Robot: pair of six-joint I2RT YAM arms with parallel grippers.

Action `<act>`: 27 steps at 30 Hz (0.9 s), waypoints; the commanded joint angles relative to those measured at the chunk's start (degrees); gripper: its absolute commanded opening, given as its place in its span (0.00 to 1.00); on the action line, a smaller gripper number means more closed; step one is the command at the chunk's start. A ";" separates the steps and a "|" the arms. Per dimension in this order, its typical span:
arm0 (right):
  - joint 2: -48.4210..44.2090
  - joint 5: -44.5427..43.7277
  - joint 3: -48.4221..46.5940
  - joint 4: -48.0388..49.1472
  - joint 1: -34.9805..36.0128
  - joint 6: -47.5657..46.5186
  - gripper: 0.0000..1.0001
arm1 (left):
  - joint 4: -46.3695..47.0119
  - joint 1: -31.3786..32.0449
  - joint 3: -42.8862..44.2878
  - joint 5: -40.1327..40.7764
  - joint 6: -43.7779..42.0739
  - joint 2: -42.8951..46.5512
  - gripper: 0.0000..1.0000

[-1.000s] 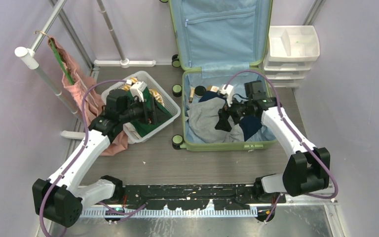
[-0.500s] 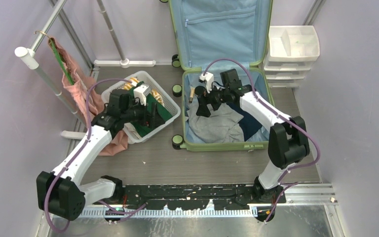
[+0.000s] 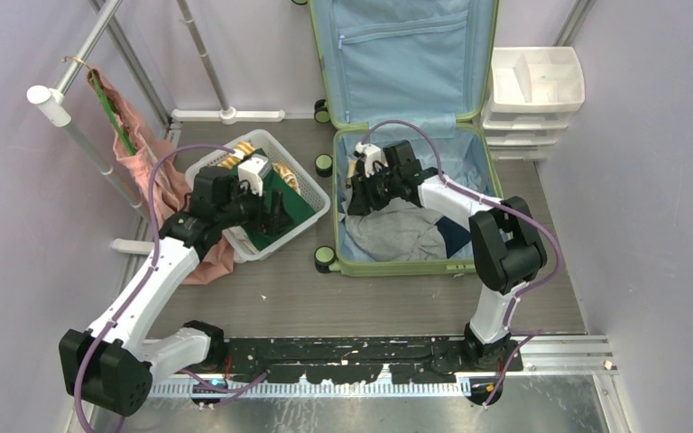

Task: Open, take out, and arrange the luggage
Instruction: Pick up the clothes from the luggage.

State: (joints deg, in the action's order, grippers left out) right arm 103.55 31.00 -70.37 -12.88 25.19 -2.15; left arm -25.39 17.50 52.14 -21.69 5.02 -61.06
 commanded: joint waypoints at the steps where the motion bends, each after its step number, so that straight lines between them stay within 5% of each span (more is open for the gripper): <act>1: 0.05 0.15 -0.52 3.21 0.82 2.07 0.56 | 0.23 -0.25 0.95 1.22 -1.50 0.65 0.80; 20: 4.99 -5.04 -0.53 6.27 4.23 11.24 0.60 | 0.40 -0.27 0.59 1.08 -1.15 1.03 0.79; 24: 5.66 -7.94 -0.56 5.55 4.17 11.01 0.52 | 0.37 -0.26 0.59 1.17 -1.15 0.94 0.79; 27: 5.32 -8.43 -0.56 5.42 4.17 11.07 0.36 | 0.42 -0.27 0.59 1.21 -1.15 1.03 0.79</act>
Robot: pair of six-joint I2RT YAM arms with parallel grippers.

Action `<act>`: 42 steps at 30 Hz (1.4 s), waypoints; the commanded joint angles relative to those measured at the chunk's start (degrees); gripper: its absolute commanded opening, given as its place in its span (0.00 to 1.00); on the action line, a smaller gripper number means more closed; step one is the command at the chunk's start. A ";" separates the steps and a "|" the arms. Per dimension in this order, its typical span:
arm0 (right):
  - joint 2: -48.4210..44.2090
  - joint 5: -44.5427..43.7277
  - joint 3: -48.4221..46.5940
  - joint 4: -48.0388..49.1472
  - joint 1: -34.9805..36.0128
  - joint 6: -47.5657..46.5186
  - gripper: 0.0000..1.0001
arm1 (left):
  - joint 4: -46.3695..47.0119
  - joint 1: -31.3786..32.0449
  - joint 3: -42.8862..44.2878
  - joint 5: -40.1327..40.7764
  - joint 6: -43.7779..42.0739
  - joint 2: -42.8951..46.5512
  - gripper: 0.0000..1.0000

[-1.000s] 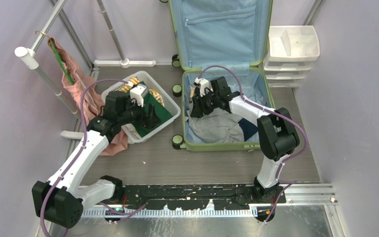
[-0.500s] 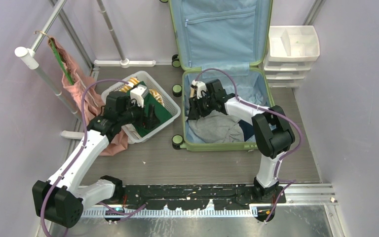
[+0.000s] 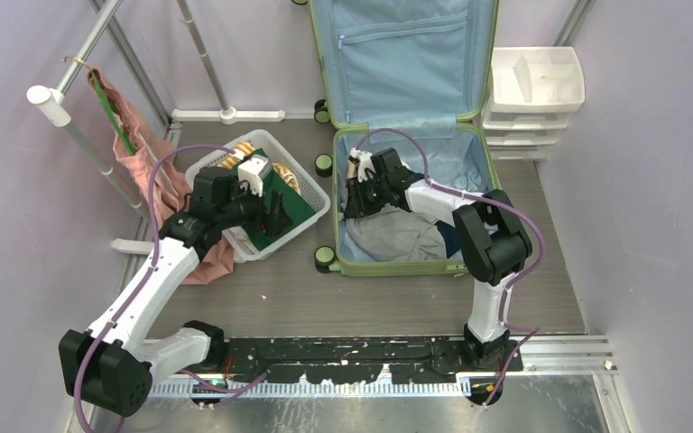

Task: Open, take out, and arrange the luggage
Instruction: Pick up the clothes from the luggage.

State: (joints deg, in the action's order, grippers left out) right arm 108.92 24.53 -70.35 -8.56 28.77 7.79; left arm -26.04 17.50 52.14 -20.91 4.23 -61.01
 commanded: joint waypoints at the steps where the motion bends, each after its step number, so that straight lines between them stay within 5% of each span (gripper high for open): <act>1: -0.23 -1.80 -0.70 1.09 0.63 1.11 0.32 | 1.08 -0.27 0.59 0.43 -0.36 0.98 0.79; 7: -3.56 3.33 -1.68 0.01 -2.29 0.86 0.15 | 1.07 -0.27 0.51 0.65 -0.53 0.83 0.79; 17: -9.01 21.80 0.76 1.26 -12.23 2.62 0.09 | 4.84 -0.27 -0.15 -4.84 2.78 -0.33 0.81; 27: -12.07 27.08 3.11 9.21 -15.80 10.92 0.08 | 19.80 2.11 -2.42 -15.41 25.01 -0.76 0.82; 34: -13.60 28.18 4.87 14.68 -16.24 15.64 0.08 | 31.19 17.11 -4.02 2.86 33.16 -2.68 0.85; 42: -14.40 27.78 5.57 16.70 -16.80 18.25 0.07 | 33.36 25.49 2.17 16.18 38.88 -13.69 0.88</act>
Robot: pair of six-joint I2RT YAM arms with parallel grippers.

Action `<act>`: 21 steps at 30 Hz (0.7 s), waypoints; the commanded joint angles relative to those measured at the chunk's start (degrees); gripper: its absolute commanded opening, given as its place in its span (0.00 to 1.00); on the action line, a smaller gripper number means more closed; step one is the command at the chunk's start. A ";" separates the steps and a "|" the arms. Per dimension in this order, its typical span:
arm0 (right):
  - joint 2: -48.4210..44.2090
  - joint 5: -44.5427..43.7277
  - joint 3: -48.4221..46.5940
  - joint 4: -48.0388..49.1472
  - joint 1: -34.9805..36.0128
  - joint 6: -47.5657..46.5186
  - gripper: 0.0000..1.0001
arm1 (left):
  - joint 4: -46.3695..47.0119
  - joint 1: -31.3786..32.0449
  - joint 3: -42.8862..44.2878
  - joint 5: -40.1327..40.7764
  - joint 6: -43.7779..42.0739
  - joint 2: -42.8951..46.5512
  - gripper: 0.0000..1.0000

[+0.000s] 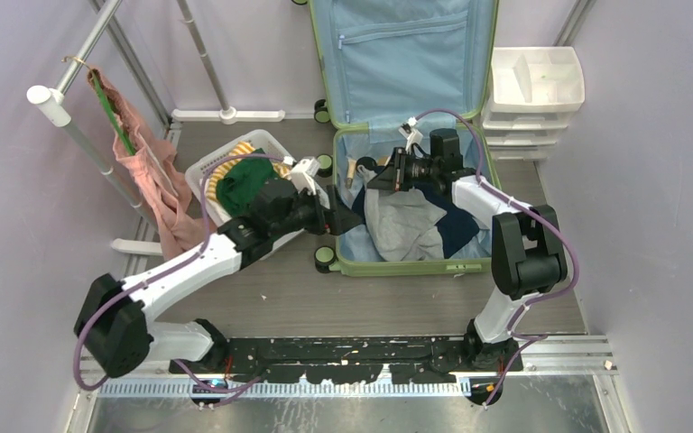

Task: Open, take out, and arrange the luggage
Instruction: Pick up the clothes from the luggage.

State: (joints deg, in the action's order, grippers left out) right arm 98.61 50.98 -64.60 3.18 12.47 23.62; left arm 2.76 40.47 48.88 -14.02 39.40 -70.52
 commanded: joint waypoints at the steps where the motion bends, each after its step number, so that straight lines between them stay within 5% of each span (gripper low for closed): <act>1: -4.31 1.23 -0.18 4.99 -0.66 2.48 0.06 | 4.07 3.08 6.20 10.26 3.83 -5.81 0.88; 21: -5.34 2.16 -0.18 5.64 -1.06 4.28 0.05 | 10.67 4.44 17.14 12.34 4.03 -28.11 0.84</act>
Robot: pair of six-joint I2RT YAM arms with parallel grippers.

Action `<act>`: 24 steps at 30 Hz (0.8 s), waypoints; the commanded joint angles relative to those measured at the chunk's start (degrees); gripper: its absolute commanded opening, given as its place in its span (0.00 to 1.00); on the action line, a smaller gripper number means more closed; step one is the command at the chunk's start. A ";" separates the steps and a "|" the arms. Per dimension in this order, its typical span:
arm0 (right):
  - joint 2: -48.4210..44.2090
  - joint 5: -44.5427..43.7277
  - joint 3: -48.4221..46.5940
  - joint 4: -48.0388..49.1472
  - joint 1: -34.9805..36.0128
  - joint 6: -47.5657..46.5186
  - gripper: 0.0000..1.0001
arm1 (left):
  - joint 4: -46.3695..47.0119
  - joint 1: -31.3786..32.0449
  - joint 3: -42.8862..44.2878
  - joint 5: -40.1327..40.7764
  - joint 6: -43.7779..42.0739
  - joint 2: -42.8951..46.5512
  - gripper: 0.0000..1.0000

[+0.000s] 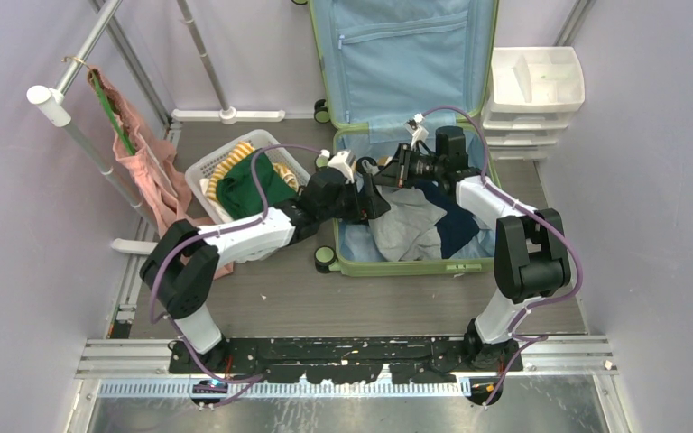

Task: Open, take out, and arrange the luggage
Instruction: Pick up the clothes from the luggage.

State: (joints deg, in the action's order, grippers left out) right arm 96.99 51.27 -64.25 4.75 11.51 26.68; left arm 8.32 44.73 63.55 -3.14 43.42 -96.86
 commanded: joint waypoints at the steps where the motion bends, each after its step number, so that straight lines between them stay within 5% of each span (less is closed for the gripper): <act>1: -3.86 1.97 -0.53 4.19 -0.13 1.34 0.05 | 5.61 0.23 2.79 1.53 0.14 -2.21 0.84; 17: -5.22 2.26 0.09 5.88 -0.14 3.20 0.05 | 7.60 0.09 6.68 5.15 -0.79 -7.41 0.66; 24: -5.15 1.32 0.11 5.02 -0.08 2.97 0.07 | 10.98 0.09 6.68 3.43 -1.43 -8.30 0.27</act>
State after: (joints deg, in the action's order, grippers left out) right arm 95.04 51.72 -63.77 6.46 11.51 28.91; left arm 13.54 44.77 68.14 0.21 42.96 -104.71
